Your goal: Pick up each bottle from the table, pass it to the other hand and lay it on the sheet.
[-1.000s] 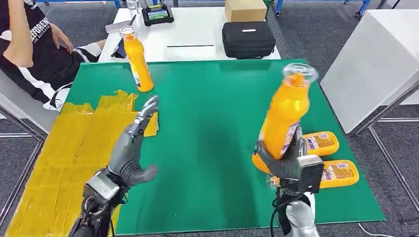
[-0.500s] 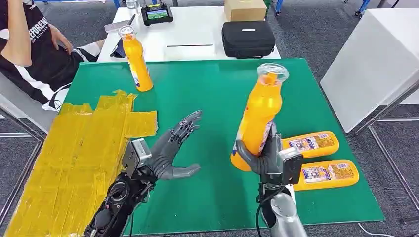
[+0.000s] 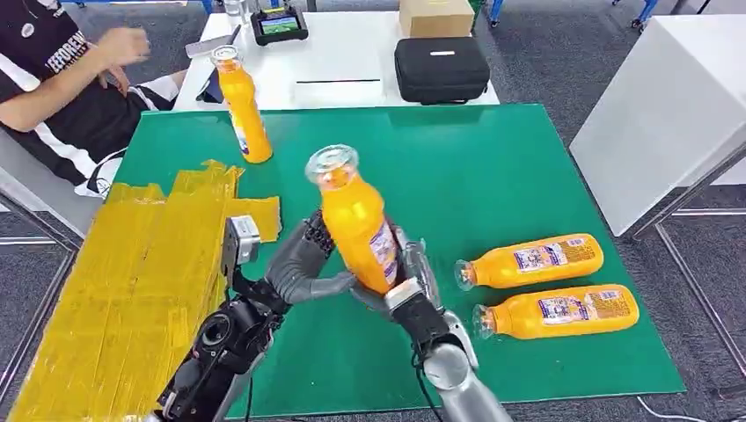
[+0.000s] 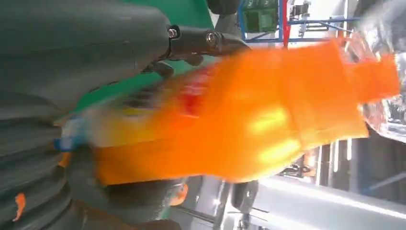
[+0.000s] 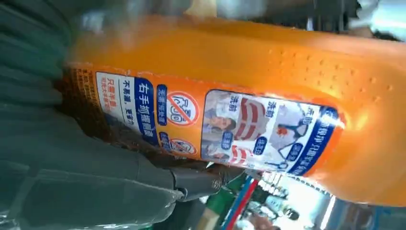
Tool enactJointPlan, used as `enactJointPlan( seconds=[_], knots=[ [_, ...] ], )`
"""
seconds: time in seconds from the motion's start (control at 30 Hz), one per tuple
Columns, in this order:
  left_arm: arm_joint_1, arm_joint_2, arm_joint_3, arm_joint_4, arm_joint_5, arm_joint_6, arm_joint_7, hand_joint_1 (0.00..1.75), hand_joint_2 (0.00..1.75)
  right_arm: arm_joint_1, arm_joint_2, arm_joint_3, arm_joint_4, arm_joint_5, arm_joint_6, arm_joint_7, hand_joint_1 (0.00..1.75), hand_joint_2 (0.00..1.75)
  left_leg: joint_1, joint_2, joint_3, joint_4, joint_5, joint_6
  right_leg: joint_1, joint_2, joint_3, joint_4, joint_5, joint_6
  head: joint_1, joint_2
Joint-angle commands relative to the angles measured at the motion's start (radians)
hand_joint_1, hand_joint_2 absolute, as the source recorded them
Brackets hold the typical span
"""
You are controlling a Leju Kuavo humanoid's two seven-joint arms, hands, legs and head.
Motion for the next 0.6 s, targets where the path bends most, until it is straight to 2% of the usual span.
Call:
enactJointPlan(
  seconds=[0.03,0.47,0.5,0.53,0.57,0.6],
  knots=[
    [-0.106,0.007,-0.026,0.162,0.135,0.008,0.028,0.0,1.75,-0.108,0.021,0.242,0.288,0.171,-0.119,-0.022,1.75,1.75,0.001,0.002,0.007,-0.001,-0.002,-0.003,0.001,0.003,0.007,-0.001,-0.002,-0.002,0.0,0.0],
    [-0.107,0.011,-0.03,0.146,0.189,0.041,0.0,0.0,1.75,-0.145,0.013,0.267,0.343,0.128,-0.099,-0.013,1.75,1.75,0.001,-0.001,0.002,0.0,-0.001,-0.001,0.0,-0.001,0.002,-0.001,-0.001,-0.001,0.0,0.0],
    [-0.106,0.01,-0.028,0.151,0.202,0.053,-0.002,0.05,1.75,-0.142,0.009,0.264,0.329,0.114,-0.101,-0.014,1.75,1.75,0.001,-0.002,0.004,0.0,-0.002,-0.002,0.001,-0.001,0.005,-0.001,-0.002,-0.002,0.0,0.0],
    [-0.105,0.008,-0.025,0.151,0.207,0.057,-0.004,1.64,1.75,-0.14,0.008,0.26,0.324,0.108,-0.104,-0.014,1.75,1.75,0.001,-0.002,0.005,0.0,-0.002,-0.003,0.001,-0.001,0.006,-0.001,-0.003,-0.002,0.0,0.0],
    [-0.104,0.011,-0.028,0.154,0.213,0.063,-0.006,1.75,1.75,-0.138,0.001,0.256,0.308,0.094,-0.108,-0.014,1.75,1.75,0.001,-0.001,0.004,0.0,-0.001,-0.002,0.0,0.0,0.004,-0.001,-0.002,-0.001,0.0,0.0],
    [-0.103,0.01,-0.026,0.156,0.22,0.067,-0.009,1.75,1.75,-0.136,-0.004,0.251,0.299,0.087,-0.114,-0.014,1.75,1.75,0.001,-0.001,0.009,0.0,-0.004,-0.004,0.001,0.0,0.01,-0.001,-0.004,-0.003,0.0,0.0]
  ],
)
